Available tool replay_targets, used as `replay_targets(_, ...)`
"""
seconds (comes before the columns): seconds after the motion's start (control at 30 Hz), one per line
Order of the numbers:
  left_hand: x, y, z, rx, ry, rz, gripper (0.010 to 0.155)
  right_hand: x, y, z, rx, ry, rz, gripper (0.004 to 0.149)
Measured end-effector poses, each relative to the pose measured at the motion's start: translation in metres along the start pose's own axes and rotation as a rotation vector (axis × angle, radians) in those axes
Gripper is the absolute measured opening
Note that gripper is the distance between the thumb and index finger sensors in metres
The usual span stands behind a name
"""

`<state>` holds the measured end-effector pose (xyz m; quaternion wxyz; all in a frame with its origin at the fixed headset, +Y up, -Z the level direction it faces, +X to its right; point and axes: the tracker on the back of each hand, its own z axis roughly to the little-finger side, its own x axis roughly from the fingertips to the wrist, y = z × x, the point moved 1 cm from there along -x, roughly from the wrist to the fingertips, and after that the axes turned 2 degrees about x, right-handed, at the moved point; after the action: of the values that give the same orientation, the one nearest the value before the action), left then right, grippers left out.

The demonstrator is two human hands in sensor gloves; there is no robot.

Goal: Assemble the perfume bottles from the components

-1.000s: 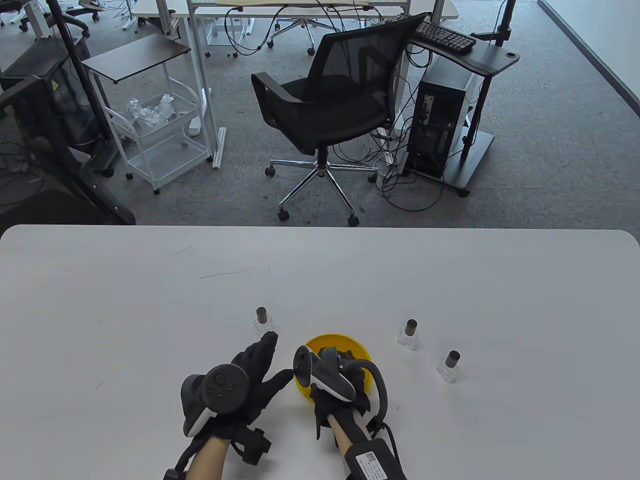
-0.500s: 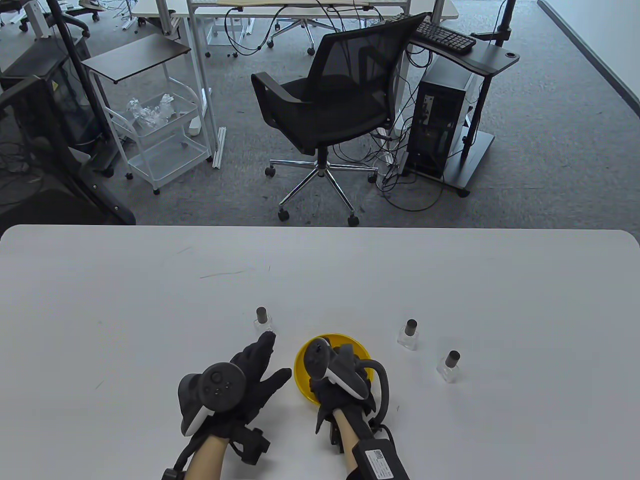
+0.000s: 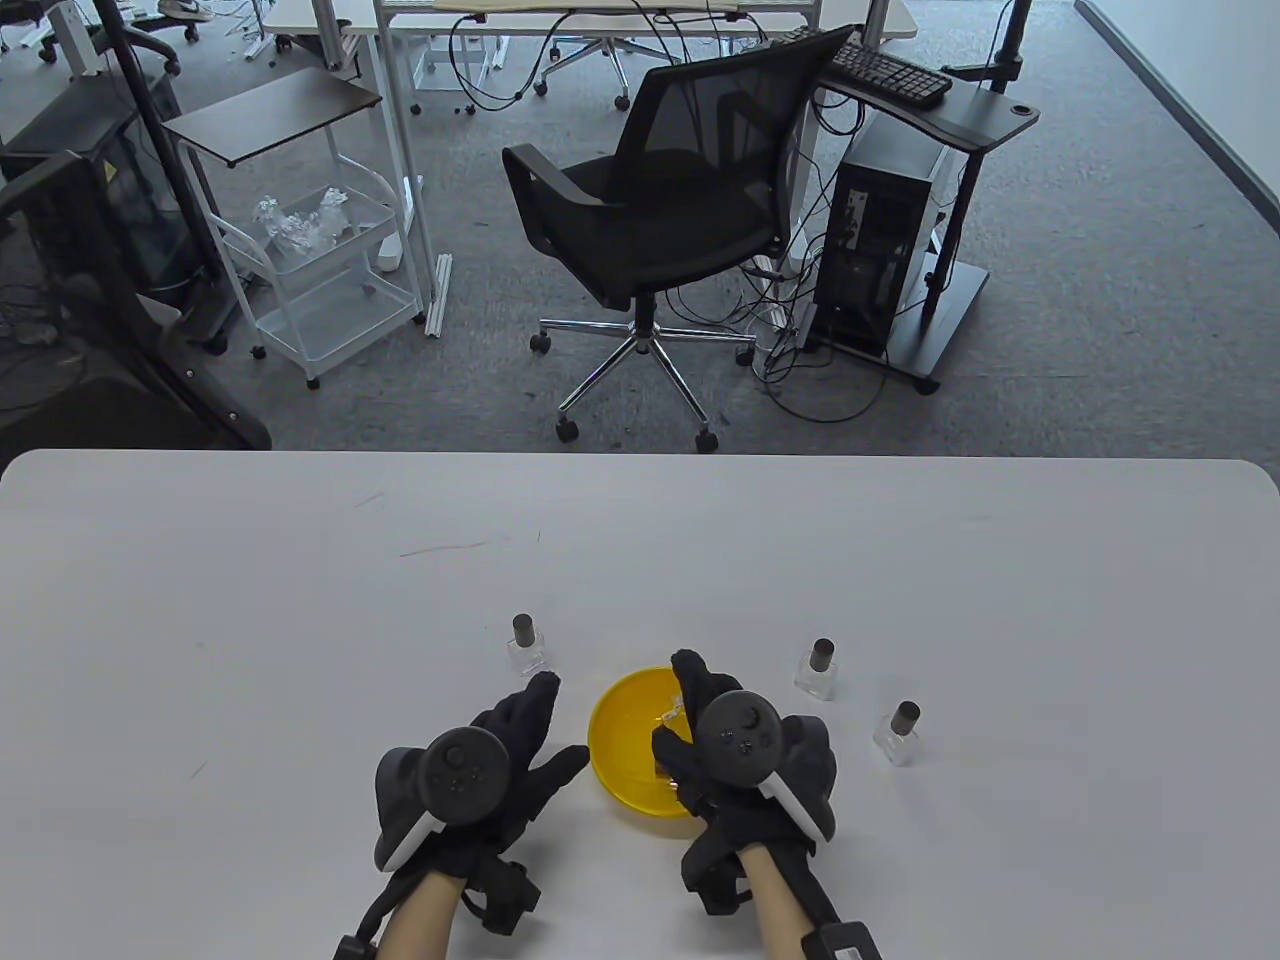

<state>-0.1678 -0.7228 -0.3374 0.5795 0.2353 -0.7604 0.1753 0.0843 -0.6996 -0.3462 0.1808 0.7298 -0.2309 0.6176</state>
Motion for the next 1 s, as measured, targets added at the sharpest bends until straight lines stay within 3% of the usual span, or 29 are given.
replay_targets(0.27,-0.002,-0.012,-0.002,-0.067,0.005,0.046,0.077,0.028,-0.009,0.036,-0.263,-0.08,0.141,0.075)
replay_targets(0.6,-0.002,-0.018,-0.02,-0.129,-0.043,0.049,0.075,0.033,-0.02,0.057,-0.481,-0.075,0.127,0.065)
replay_targets(1.0,-0.01,-0.027,-0.066,-0.247,-0.144,0.055,0.06,0.036,-0.029,0.062,-0.403,-0.113,0.138,0.065)
